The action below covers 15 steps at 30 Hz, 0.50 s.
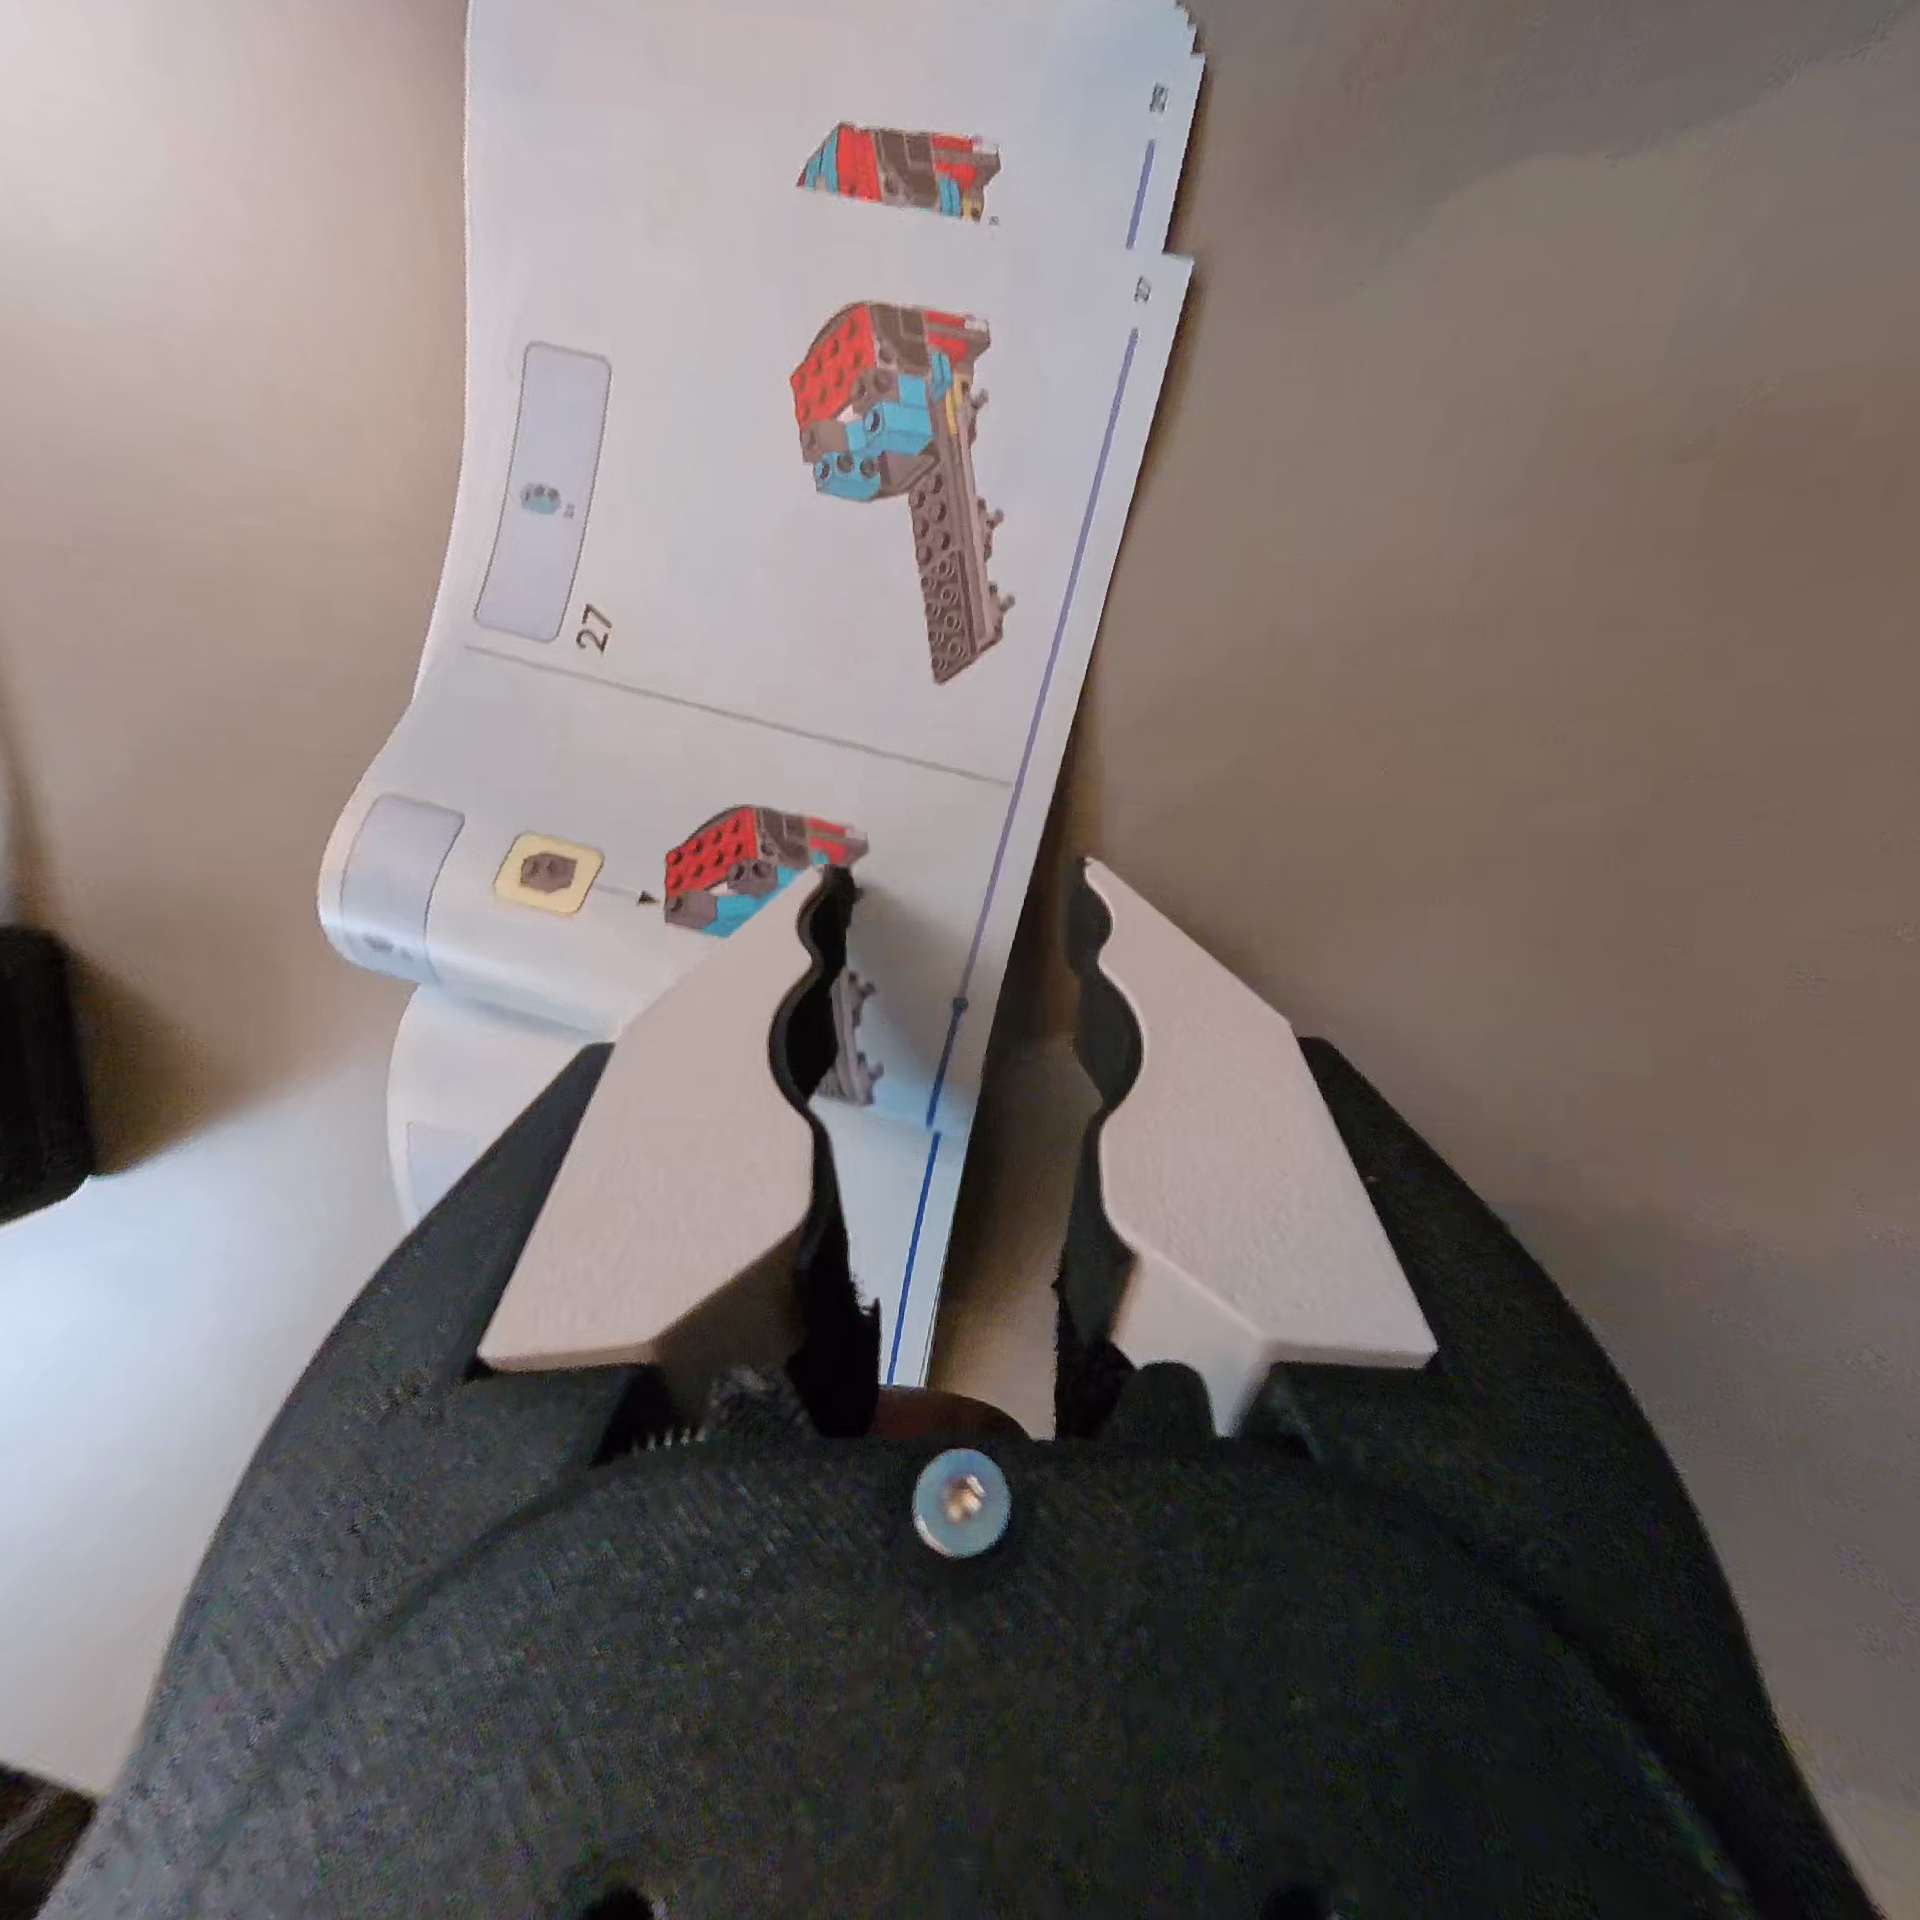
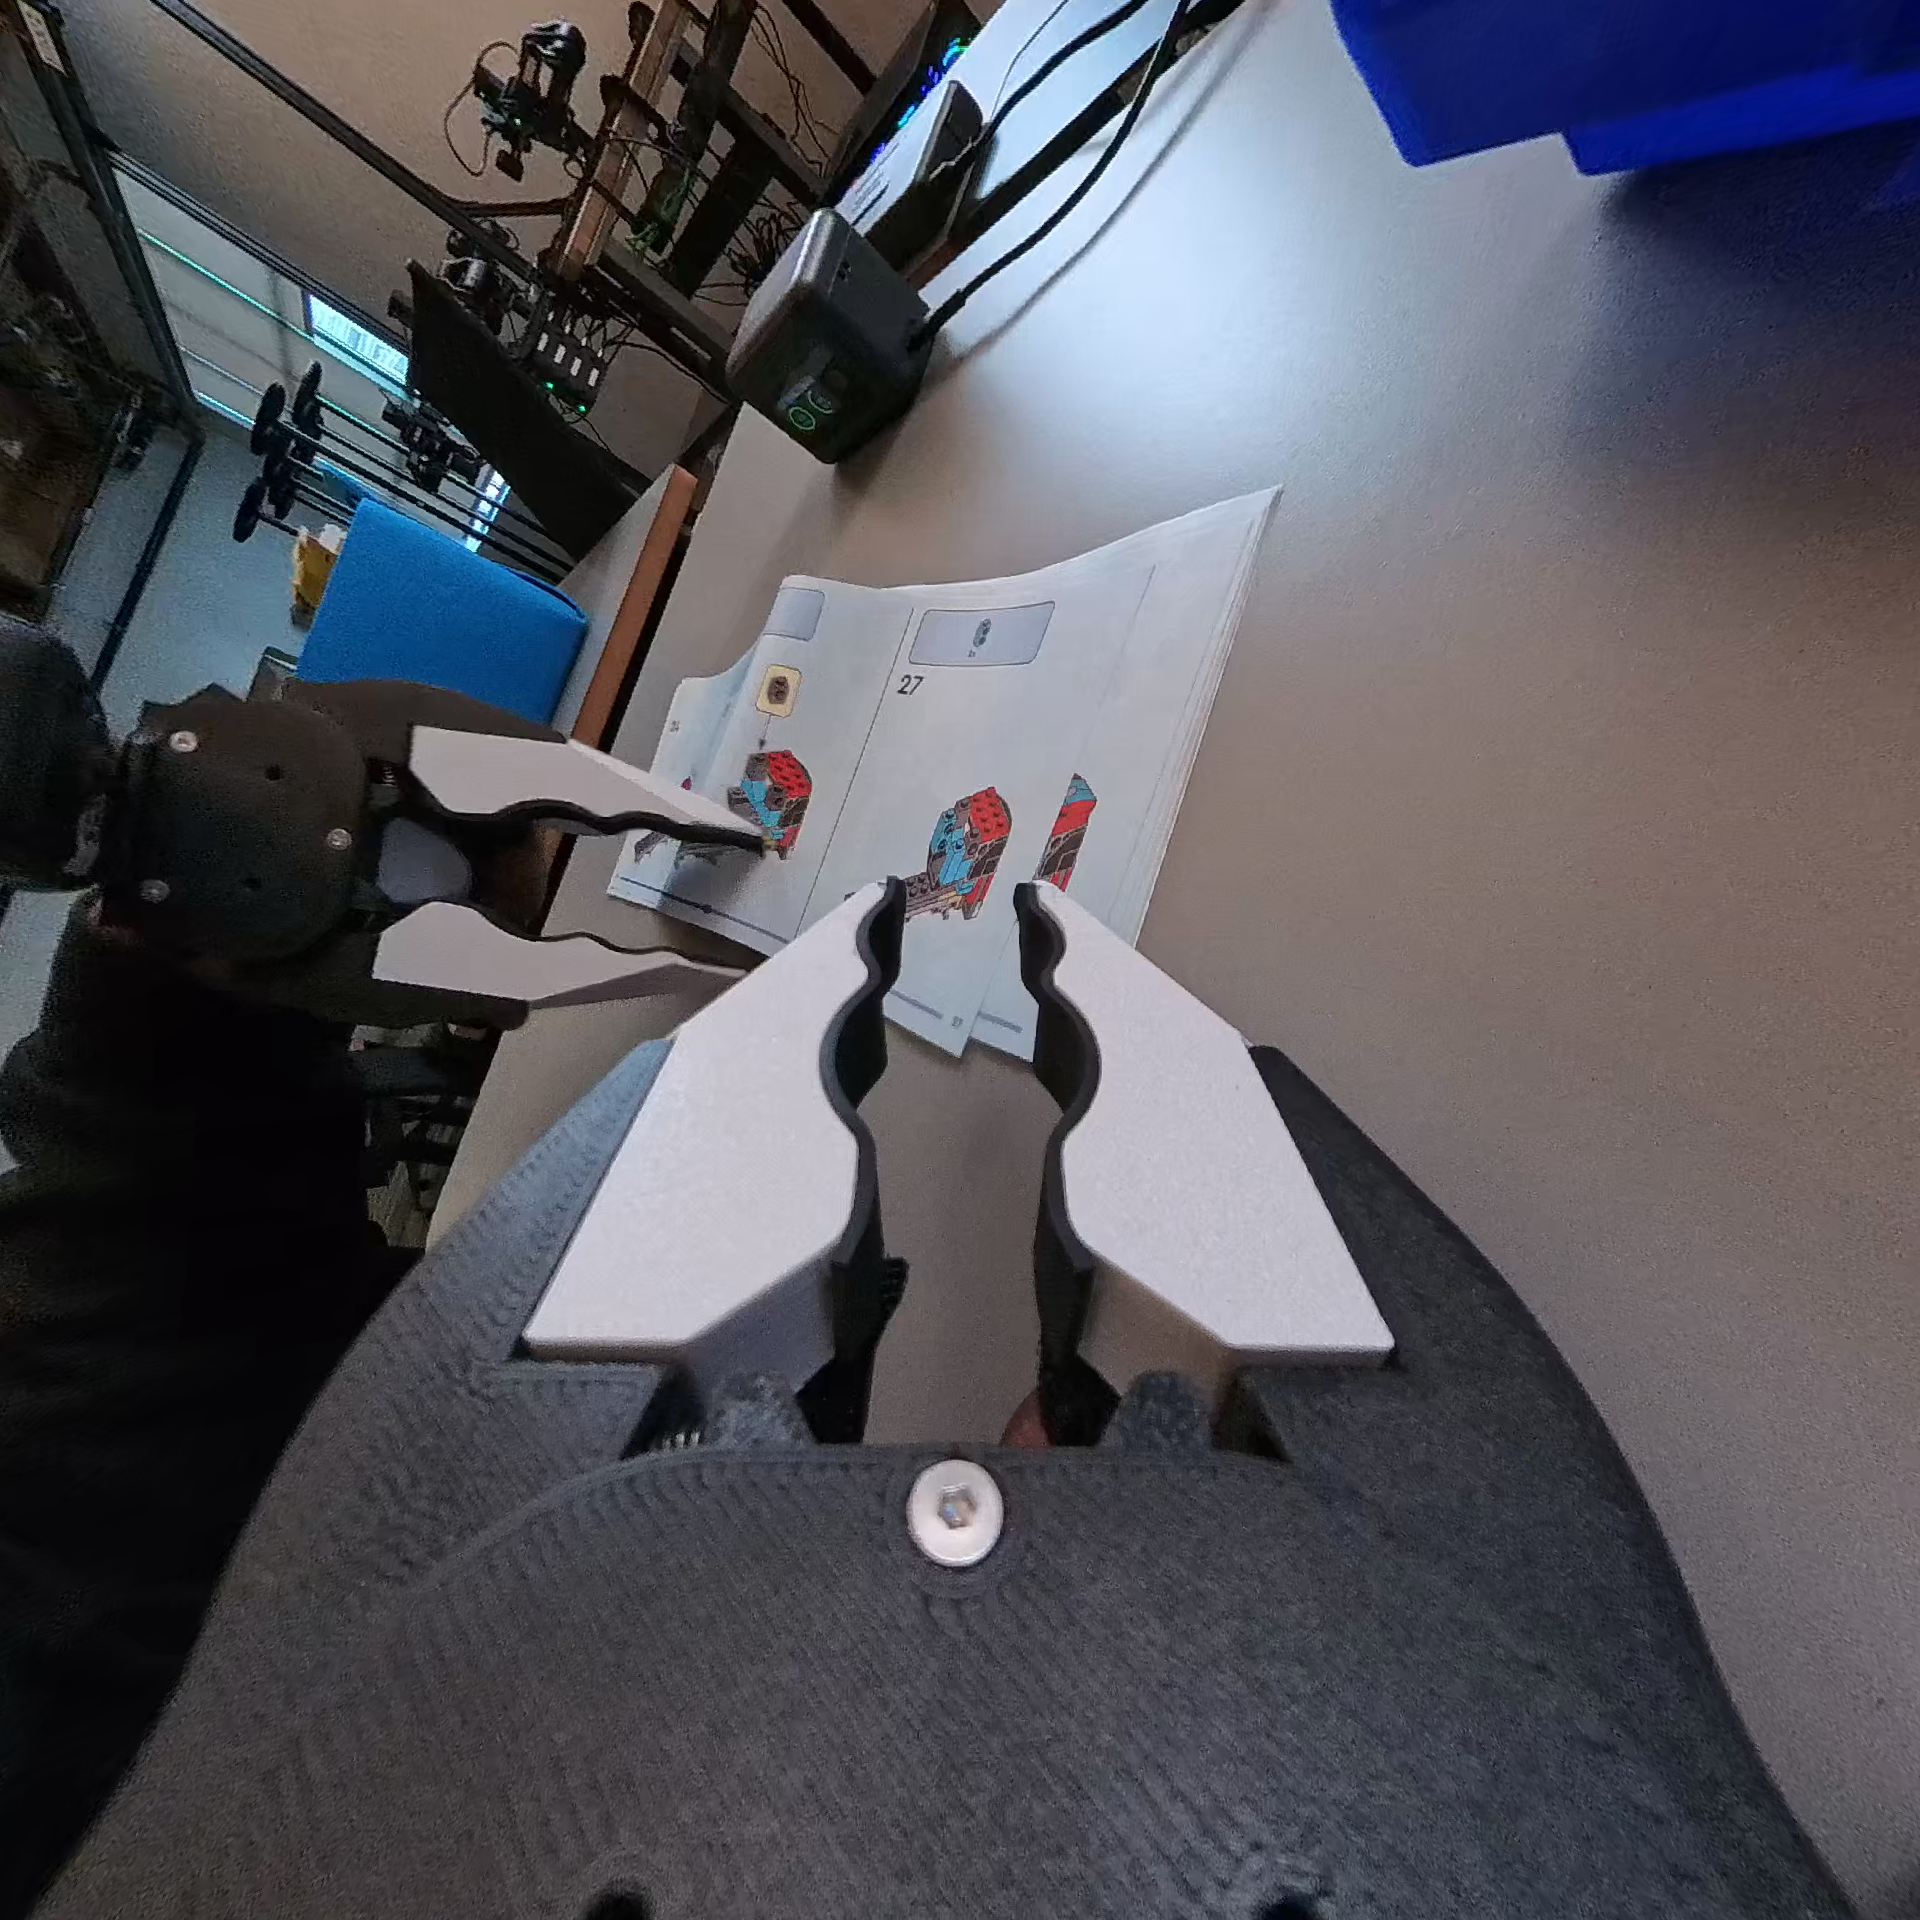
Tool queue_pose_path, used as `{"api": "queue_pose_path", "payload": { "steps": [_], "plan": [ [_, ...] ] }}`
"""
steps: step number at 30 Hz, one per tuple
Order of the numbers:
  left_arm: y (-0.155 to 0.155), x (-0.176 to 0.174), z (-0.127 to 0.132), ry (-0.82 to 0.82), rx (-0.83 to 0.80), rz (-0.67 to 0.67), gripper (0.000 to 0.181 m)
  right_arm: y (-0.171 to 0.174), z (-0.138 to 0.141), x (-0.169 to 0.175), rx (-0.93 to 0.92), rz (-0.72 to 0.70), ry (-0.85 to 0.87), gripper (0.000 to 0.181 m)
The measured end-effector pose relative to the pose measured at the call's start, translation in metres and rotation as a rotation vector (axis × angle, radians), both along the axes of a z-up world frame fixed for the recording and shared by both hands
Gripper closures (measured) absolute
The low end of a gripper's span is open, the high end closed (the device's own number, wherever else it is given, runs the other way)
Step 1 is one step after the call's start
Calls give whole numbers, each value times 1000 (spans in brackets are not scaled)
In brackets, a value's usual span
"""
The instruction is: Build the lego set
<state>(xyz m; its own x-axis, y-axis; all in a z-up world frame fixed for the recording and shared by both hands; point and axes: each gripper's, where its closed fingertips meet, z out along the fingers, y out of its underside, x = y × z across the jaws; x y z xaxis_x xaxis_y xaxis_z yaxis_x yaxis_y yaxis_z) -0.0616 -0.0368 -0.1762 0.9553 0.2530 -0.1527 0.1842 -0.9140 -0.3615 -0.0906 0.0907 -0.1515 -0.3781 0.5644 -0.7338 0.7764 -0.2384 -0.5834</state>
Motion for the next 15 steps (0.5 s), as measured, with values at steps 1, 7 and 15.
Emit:
{"api": "queue_pose_path", "payload": {
  "steps": [1,7,15],
  "plan": [
    [-5,0,0,11,-15,4,138,0,0,0,-1,0,1,160],
    [-21,1,3,61,-46,22,138,-1,1,1,-1,3,10,160],
    [-33,-1,5,138,-78,21,138,-1,3,2,-4,6,24,160]
  ]
}}
